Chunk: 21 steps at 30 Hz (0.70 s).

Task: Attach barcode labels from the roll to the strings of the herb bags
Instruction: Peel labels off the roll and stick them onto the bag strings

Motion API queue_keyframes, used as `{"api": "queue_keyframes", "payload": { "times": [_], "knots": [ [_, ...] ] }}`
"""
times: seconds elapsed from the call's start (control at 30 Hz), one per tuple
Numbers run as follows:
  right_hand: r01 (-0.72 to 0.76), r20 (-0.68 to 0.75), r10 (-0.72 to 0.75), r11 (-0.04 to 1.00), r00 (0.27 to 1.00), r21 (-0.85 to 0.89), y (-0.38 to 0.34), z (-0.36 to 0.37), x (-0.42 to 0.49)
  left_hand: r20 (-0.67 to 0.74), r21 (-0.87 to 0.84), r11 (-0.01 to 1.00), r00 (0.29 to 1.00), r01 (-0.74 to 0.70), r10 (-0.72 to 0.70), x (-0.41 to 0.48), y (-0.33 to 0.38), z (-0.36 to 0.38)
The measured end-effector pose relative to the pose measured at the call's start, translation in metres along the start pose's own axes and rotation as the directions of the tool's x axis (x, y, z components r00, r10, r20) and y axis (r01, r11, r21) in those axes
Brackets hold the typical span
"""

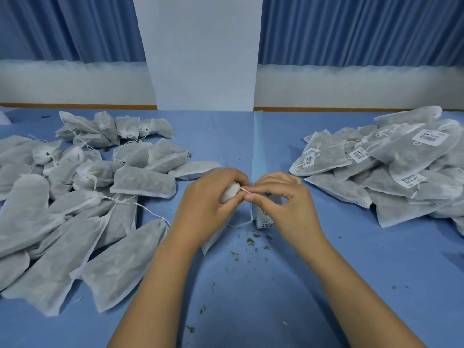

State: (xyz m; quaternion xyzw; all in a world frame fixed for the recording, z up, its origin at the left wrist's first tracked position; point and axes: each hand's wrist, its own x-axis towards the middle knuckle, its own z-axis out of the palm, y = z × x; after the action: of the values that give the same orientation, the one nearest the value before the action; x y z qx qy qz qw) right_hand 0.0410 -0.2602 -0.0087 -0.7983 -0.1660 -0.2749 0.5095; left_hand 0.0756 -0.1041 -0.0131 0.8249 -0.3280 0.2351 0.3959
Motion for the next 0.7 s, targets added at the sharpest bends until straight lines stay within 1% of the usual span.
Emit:
{"api": "queue_keyframes", "payload": {
  "times": [0.13, 0.2, 0.23, 0.33, 0.4, 0.5, 0.57, 0.63, 0.7],
  "knots": [
    [0.069, -0.008, -0.07, 0.995, 0.998, -0.074, 0.001, 0.0, 0.0, -0.035, -0.088, 0.996, 0.999, -0.019, 0.016, 0.001, -0.001, -0.001],
    [0.107, -0.035, -0.112, 0.987, 0.993, -0.118, 0.003, -0.001, 0.0, -0.036, -0.117, 0.993, 0.999, -0.022, 0.018, 0.002, 0.0, -0.002],
    [0.126, -0.056, -0.136, 0.98, 0.989, -0.154, 0.004, -0.001, 0.0, -0.022, -0.154, 0.988, 1.0, -0.005, 0.002, 0.002, 0.001, -0.003],
    [0.17, -0.103, -0.206, 0.942, 0.973, -0.288, 0.008, -0.002, 0.0, 0.026, -0.314, 0.944, 0.994, 0.105, -0.102, 0.001, 0.005, -0.006],
    [0.191, -0.11, -0.248, 0.909, 0.963, -0.37, 0.009, -0.001, 0.0, 0.025, -0.373, 0.918, 0.991, 0.131, -0.132, 0.002, 0.007, -0.008],
    [0.218, -0.131, -0.312, 0.856, 0.941, -0.468, 0.007, -0.003, 0.001, -0.012, -0.352, 0.926, 0.988, 0.139, -0.153, 0.002, 0.006, -0.012],
    [0.204, -0.183, -0.326, 0.85, 0.927, -0.485, 0.006, -0.009, 0.003, -0.01, -0.385, 0.902, 0.977, 0.193, -0.214, 0.001, 0.003, -0.017],
    [0.194, -0.227, -0.336, 0.853, 0.914, -0.484, 0.006, -0.017, 0.004, 0.031, -0.403, 0.878, 0.963, 0.258, -0.269, 0.0, 0.002, -0.02],
    [0.176, -0.267, -0.333, 0.86, 0.904, -0.479, 0.006, -0.021, 0.005, 0.101, -0.401, 0.857, 0.946, 0.323, -0.309, -0.001, 0.003, -0.022]
  ]
}}
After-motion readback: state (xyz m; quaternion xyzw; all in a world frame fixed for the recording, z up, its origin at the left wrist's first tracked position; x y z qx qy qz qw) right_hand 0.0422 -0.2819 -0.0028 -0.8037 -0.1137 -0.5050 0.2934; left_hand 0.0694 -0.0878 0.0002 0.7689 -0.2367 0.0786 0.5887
